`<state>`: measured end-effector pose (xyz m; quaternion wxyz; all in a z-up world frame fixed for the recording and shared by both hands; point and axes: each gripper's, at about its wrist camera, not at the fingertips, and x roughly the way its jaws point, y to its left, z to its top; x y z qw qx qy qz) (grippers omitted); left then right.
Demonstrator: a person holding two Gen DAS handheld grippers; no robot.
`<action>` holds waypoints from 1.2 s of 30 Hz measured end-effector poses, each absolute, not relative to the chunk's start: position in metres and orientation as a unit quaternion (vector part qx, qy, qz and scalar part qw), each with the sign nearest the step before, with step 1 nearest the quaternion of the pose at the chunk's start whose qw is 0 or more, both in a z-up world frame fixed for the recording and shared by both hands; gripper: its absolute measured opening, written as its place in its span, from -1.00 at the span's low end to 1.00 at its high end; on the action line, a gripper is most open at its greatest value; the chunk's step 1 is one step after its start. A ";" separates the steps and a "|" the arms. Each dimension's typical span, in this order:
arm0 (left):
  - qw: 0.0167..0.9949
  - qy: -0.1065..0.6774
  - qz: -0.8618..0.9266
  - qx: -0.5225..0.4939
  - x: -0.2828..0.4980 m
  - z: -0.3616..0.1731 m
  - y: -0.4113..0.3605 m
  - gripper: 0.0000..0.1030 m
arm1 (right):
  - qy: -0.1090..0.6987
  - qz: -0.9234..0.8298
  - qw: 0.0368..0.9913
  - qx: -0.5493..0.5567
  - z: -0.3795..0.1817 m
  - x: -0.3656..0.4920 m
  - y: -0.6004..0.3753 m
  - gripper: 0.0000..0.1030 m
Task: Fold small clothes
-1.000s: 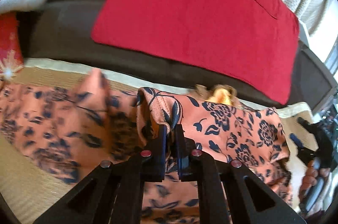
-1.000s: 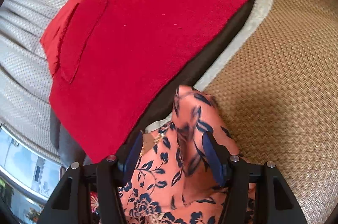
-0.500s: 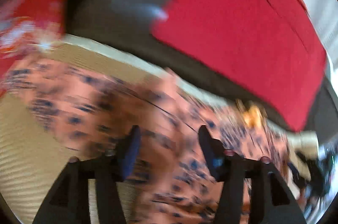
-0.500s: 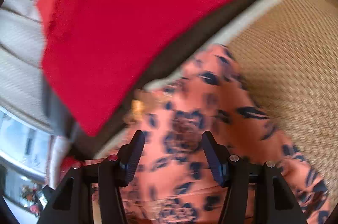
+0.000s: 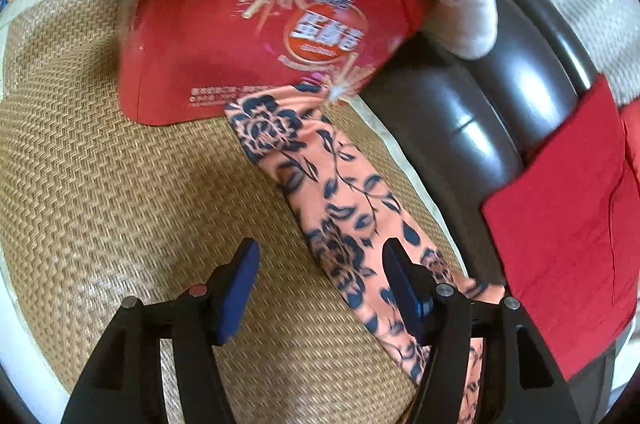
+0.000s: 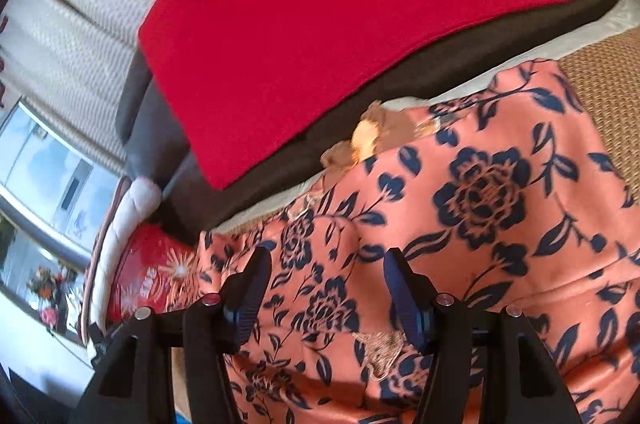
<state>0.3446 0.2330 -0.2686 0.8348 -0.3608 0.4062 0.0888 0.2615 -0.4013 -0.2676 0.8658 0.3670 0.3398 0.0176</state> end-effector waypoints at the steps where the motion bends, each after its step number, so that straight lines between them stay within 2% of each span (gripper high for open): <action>1: 0.835 0.404 0.088 -0.362 0.349 -0.271 0.235 0.26 | 0.342 0.019 0.866 0.364 -0.268 0.262 -0.399 0.21; 9: 0.824 0.396 0.042 -0.403 0.385 -0.298 0.249 0.26 | 0.354 0.024 0.866 0.354 -0.274 0.273 -0.392 0.21; 15: 0.801 0.395 0.043 -0.447 0.401 -0.319 0.270 0.17 | 0.359 0.022 0.867 0.346 -0.277 0.277 -0.391 0.21; 17: 0.797 0.396 0.046 -0.453 0.408 -0.323 0.277 -0.17 | 0.359 0.021 0.866 0.347 -0.278 0.278 -0.392 0.21; 21: 0.795 0.403 0.055 -0.450 0.416 -0.329 0.282 -0.54 | 0.359 0.015 0.868 0.344 -0.279 0.278 -0.393 0.21; 22: 0.798 0.409 0.061 -0.439 0.418 -0.329 0.281 -0.76 | 0.358 0.013 0.868 0.342 -0.279 0.278 -0.394 0.21; 25: 0.805 0.409 0.070 -0.424 0.420 -0.327 0.278 -0.87 | 0.351 0.003 0.872 0.341 -0.277 0.277 -0.395 0.21; 31: 0.865 0.368 0.029 -0.341 0.413 -0.264 0.231 -0.90 | 0.336 -0.013 0.876 0.345 -0.271 0.270 -0.402 0.21; 36: 0.908 0.327 -0.055 -0.256 0.387 -0.192 0.150 -0.90 | 0.316 -0.024 0.880 0.355 -0.261 0.258 -0.414 0.21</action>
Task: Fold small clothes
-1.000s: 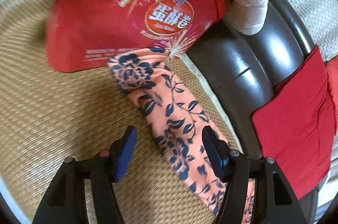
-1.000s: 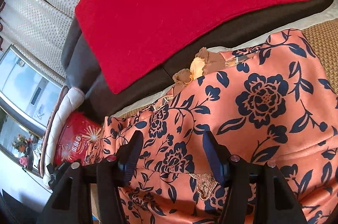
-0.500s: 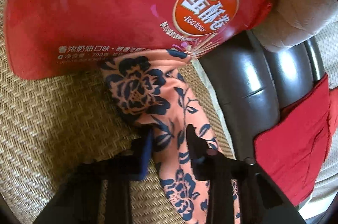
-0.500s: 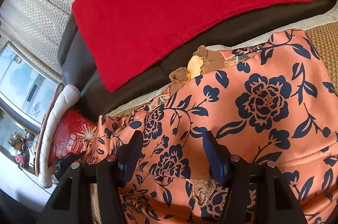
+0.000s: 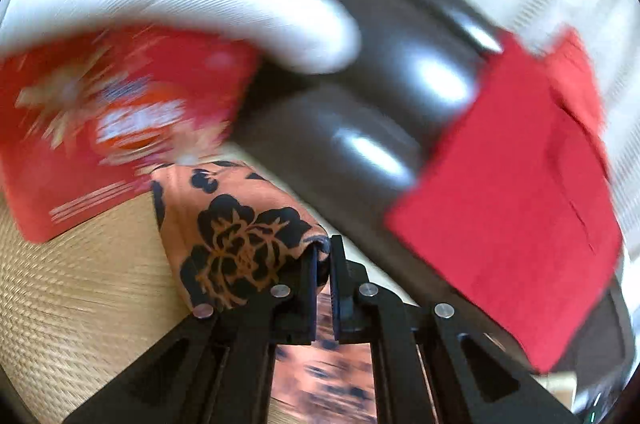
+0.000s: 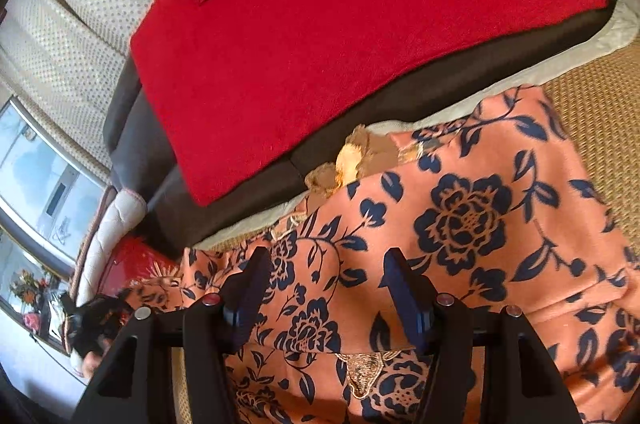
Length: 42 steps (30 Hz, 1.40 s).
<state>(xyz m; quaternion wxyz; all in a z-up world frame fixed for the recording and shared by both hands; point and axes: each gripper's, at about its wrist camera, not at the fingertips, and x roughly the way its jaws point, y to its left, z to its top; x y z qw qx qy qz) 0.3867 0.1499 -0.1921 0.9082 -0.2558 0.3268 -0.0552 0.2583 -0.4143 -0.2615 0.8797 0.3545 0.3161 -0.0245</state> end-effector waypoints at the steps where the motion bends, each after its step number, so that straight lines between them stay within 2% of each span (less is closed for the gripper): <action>1: 0.913 0.323 -0.075 -0.237 0.380 -0.181 0.129 -0.90 | 0.310 -0.028 0.880 0.359 -0.259 0.254 -0.419 0.21; 7: 0.911 0.326 -0.198 -0.160 0.342 -0.149 -0.002 -0.90 | 0.284 -0.055 0.877 0.385 -0.251 0.231 -0.452 0.21; 11: 0.881 0.364 -0.278 -0.118 0.321 -0.159 -0.100 -0.90 | 0.263 -0.079 0.870 0.410 -0.249 0.214 -0.481 0.22; 16: 0.827 0.426 -0.365 -0.047 0.291 -0.181 -0.176 -0.88 | 0.242 -0.091 0.850 0.459 -0.255 0.196 -0.516 0.23; 18: 0.819 0.428 -0.381 -0.039 0.277 -0.178 -0.171 -0.64 | 0.245 -0.083 0.843 0.471 -0.257 0.197 -0.520 0.23; 20: 0.839 0.399 -0.365 -0.053 0.275 -0.167 -0.143 0.21 | 0.252 -0.071 0.838 0.479 -0.259 0.198 -0.519 0.30; 21: 0.854 0.380 -0.350 -0.064 0.274 -0.161 -0.133 0.37 | 0.255 -0.065 0.837 0.479 -0.259 0.200 -0.519 0.41; 23: 0.881 0.349 -0.308 -0.082 0.277 -0.152 -0.100 0.42 | 0.267 -0.054 0.838 0.472 -0.258 0.206 -0.513 0.45; 26: 0.906 0.348 -0.231 -0.072 0.296 -0.162 -0.062 0.42 | 0.290 -0.045 0.842 0.453 -0.259 0.217 -0.501 0.45; 31: 0.891 0.403 -0.171 -0.123 0.331 -0.196 -0.015 0.42 | 0.323 -0.058 0.831 0.449 -0.284 0.241 -0.502 0.45; 35: 0.888 0.425 -0.141 -0.101 0.341 -0.214 -0.005 0.42 | 0.327 -0.049 0.819 0.468 -0.301 0.257 -0.499 0.43; 37: 0.884 0.437 -0.137 -0.098 0.347 -0.224 -0.003 0.42 | 0.332 -0.046 0.828 0.450 -0.300 0.268 -0.487 0.34; 38: 0.880 0.448 -0.132 -0.093 0.351 -0.229 -0.005 0.42 | 0.338 -0.049 0.831 0.438 -0.300 0.272 -0.480 -0.09; 39: 0.876 0.457 -0.127 -0.088 0.356 -0.238 -0.004 0.42 | 0.350 -0.051 0.835 0.422 -0.301 0.277 -0.473 -0.84; 42: 0.871 0.467 -0.128 -0.086 0.359 -0.250 -0.004 0.42 | 0.345 -0.082 0.857 0.373 -0.291 0.277 -0.455 -0.87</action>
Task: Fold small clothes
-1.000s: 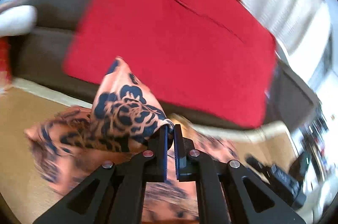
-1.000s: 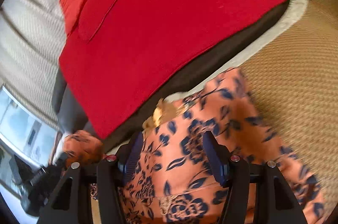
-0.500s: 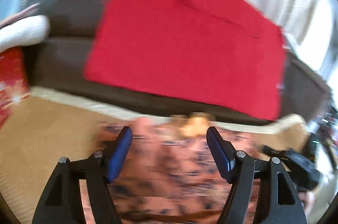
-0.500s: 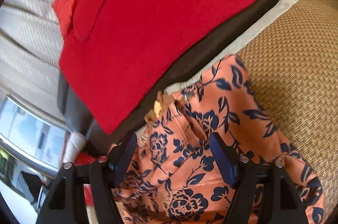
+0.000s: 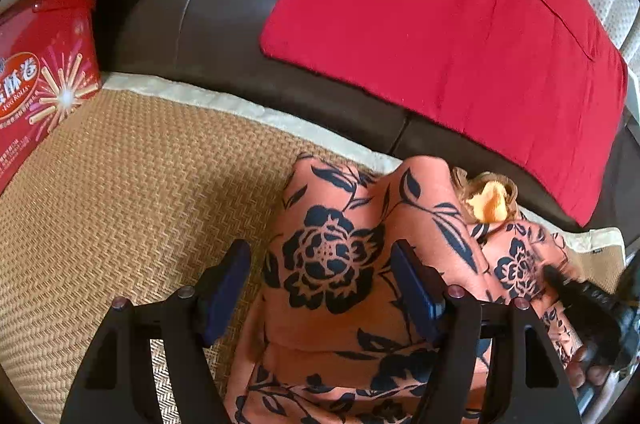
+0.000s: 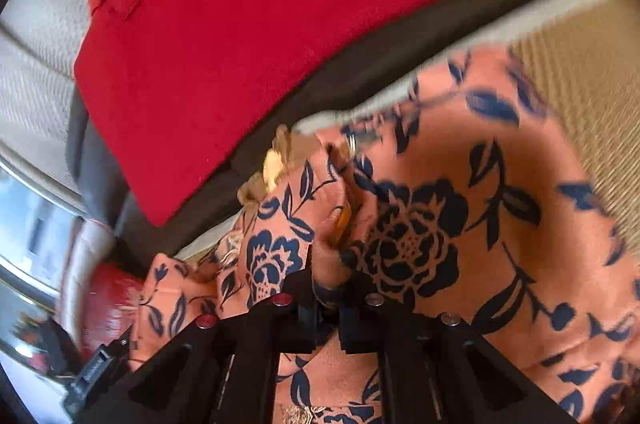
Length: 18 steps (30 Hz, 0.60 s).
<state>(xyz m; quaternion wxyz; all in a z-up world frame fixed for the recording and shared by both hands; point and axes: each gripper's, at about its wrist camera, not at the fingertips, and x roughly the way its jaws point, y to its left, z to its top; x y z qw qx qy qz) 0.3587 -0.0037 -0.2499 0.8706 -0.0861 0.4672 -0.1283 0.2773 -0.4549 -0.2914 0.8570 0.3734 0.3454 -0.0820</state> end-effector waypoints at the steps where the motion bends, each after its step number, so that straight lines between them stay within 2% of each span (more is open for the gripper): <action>1: 0.871 0.467 -0.129 -0.083 0.357 -0.250 -0.005 0.42 | 0.333 -0.095 0.869 0.354 -0.280 0.273 -0.451 -0.87; 6: 0.878 0.457 -0.137 -0.029 0.344 -0.249 -0.023 0.42 | 0.245 -0.179 0.916 0.264 -0.219 0.219 -0.447 -0.87; 9: 0.876 0.463 -0.137 0.019 0.339 -0.259 -0.039 0.42 | 0.296 -0.210 0.894 0.263 -0.234 0.197 -0.468 -0.87; 13: 0.875 0.459 -0.131 0.076 0.328 -0.270 -0.056 0.42 | 0.393 -0.203 0.822 0.357 -0.285 0.199 -0.506 -0.78; 18: 0.895 0.412 -0.132 0.106 0.311 -0.255 -0.063 0.42 | 0.318 -0.248 0.844 0.354 -0.255 0.177 -0.523 -0.68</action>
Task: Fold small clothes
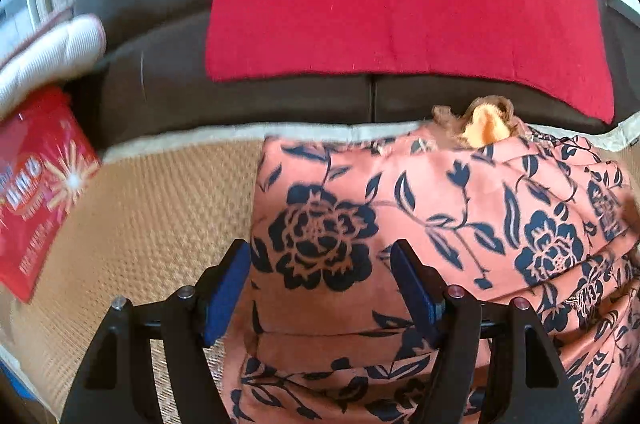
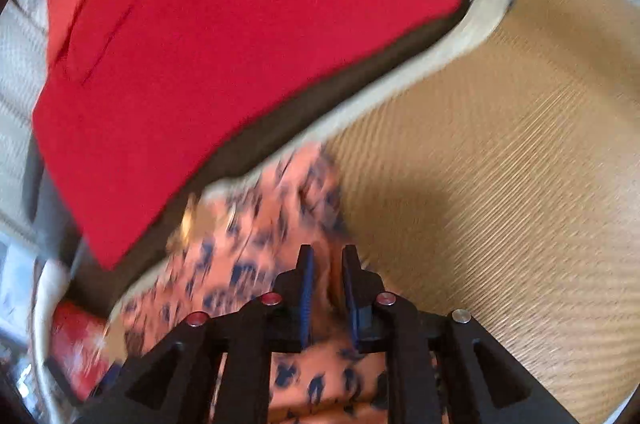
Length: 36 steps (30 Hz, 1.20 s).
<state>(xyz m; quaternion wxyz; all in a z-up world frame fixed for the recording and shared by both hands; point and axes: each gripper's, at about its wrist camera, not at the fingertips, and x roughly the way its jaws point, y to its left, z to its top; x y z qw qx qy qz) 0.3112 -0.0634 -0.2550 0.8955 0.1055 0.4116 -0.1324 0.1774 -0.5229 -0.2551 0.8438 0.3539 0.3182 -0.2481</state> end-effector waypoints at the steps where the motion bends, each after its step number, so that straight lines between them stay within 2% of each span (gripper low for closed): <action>1: 0.899 0.403 -0.131 0.109 0.309 -0.252 -0.065 0.42 | 0.308 -0.263 0.847 0.345 -0.250 0.176 -0.524 -0.67; 6: 0.910 0.377 -0.121 0.121 0.302 -0.241 -0.071 0.42 | 0.272 -0.229 0.872 0.336 -0.240 0.179 -0.520 -0.63; 12: 0.917 0.364 -0.114 0.119 0.305 -0.230 -0.070 0.42 | 0.320 -0.169 0.878 0.313 -0.257 0.225 -0.486 -0.63; 18: 0.920 0.356 -0.112 0.120 0.304 -0.230 -0.069 0.42 | 0.396 -0.172 0.840 0.328 -0.300 0.247 -0.493 -0.67; 25: 0.924 0.349 -0.108 0.111 0.308 -0.227 -0.067 0.42 | 0.351 -0.157 0.873 0.301 -0.275 0.244 -0.478 -0.63; 30: 0.924 0.349 -0.106 0.117 0.308 -0.230 -0.070 0.42 | 0.401 -0.145 0.843 0.327 -0.303 0.260 -0.479 -0.66; 36: 0.925 0.344 -0.104 0.120 0.306 -0.229 -0.072 0.42 | 0.381 -0.131 0.851 0.336 -0.281 0.243 -0.483 -0.63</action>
